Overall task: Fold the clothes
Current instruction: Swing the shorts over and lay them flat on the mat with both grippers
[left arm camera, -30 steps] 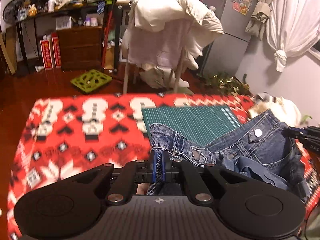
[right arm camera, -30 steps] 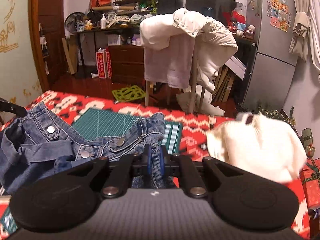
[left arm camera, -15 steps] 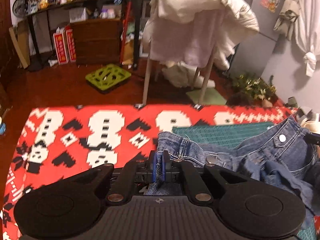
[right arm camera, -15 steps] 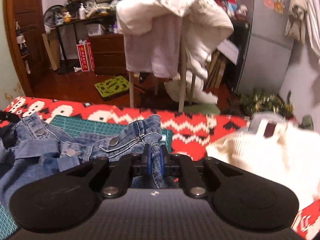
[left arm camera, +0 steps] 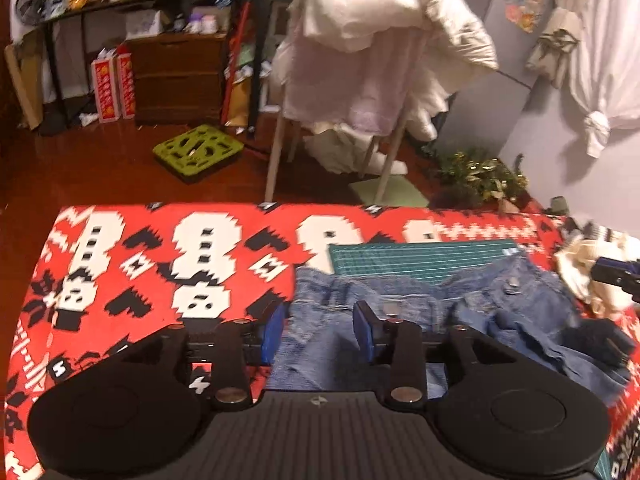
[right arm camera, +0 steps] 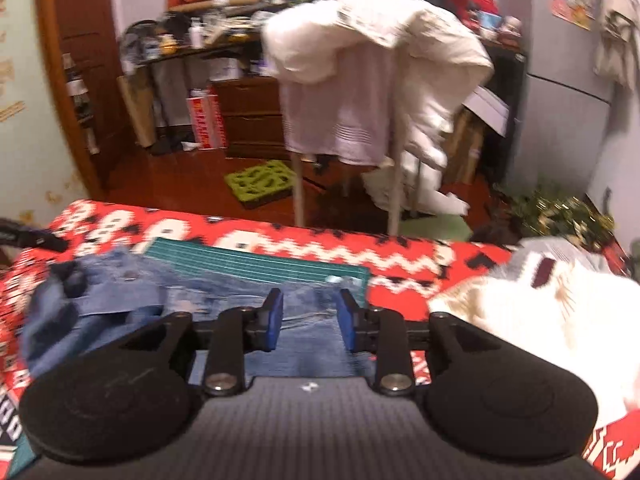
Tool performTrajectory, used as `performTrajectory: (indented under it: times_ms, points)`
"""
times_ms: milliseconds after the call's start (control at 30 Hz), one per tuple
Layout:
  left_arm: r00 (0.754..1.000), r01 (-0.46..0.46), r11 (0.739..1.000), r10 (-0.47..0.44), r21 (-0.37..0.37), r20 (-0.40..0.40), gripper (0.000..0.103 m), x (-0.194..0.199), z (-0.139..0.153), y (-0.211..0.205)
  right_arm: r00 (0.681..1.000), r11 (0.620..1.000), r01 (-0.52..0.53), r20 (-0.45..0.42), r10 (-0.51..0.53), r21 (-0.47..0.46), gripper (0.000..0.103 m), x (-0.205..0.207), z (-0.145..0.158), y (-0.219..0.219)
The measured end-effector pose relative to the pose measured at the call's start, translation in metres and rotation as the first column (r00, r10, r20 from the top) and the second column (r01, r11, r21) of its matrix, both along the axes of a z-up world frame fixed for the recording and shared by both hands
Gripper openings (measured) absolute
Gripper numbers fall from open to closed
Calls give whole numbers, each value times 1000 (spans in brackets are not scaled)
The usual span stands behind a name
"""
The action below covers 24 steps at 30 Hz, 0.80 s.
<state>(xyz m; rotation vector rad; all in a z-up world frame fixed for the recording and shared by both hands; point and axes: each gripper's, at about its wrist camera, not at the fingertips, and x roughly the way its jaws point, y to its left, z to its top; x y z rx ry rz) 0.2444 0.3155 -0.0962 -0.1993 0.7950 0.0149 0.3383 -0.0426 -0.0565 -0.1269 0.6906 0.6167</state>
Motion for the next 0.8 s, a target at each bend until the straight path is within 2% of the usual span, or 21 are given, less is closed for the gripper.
performTrajectory:
  times_ms: [100,267,400,567,600,633,700,733,800]
  points:
    - [997,82,997,-82,-8,15,46,-3,8,-22,998,998,-61,-19,61,3,33,-11,8,12]
    - [985,172,985,-173,-12,-19,46,14,-3,-58,980,992,-123,-158,119,-15,33,-16,-7,47]
    - [982,175,985,-175,-13,-67,46,30,-25,-70,975,990,-115,-201,97,-80,34,-11,-33,67]
    - [981,164,986,-166,-32,-96,49,41,-44,-74,970,995,-83,-236,67,-62,35,-1,-52,75]
    - [981,161,986,-164,-39,-99,48,42,-46,-74,969,995,-85,-239,69,-60,35,0,-54,76]
    - [981,161,986,-165,-46,-101,47,43,-48,-74,967,994,-90,-243,73,-60,30,0,-55,77]
    - [980,166,985,-171,-51,-102,27,41,-51,-75,965,992,-105,-247,85,-69,17,1,-58,79]
    - [980,168,985,-172,-47,-99,24,39,-51,-75,967,991,-110,-238,89,-76,9,0,-59,79]
    - [981,169,985,-172,-40,-90,13,34,-50,-75,971,990,-119,-217,100,-76,6,-4,-57,77]
